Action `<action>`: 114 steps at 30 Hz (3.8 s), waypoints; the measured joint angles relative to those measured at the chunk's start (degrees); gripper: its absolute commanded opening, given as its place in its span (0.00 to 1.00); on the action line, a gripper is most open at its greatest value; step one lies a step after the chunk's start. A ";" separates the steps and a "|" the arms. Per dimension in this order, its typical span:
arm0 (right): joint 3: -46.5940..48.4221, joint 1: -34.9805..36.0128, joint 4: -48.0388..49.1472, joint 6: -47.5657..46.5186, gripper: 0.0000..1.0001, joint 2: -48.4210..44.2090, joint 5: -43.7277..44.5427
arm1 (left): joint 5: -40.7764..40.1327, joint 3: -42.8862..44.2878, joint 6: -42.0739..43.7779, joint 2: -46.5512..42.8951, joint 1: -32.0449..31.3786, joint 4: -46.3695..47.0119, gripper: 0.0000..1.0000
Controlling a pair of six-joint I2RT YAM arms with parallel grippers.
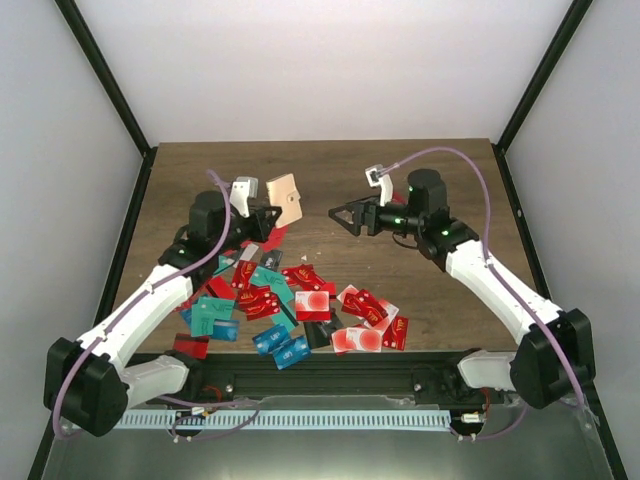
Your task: Put the credit cards into the card holder
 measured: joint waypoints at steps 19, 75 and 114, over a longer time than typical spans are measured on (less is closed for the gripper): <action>12.35 13.49 -3.45 0.57 0.81 11.78 20.65 | -0.22 0.02 2.45 1.40 2.43 -4.92 0.04; 2.93 -0.94 3.37 13.81 0.50 37.09 8.72 | 4.79 18.12 8.61 42.58 -3.93 -7.56 0.04; -19.45 -10.08 18.69 70.53 0.89 -3.89 -6.43 | 8.26 -13.22 48.72 10.03 -12.20 49.33 0.04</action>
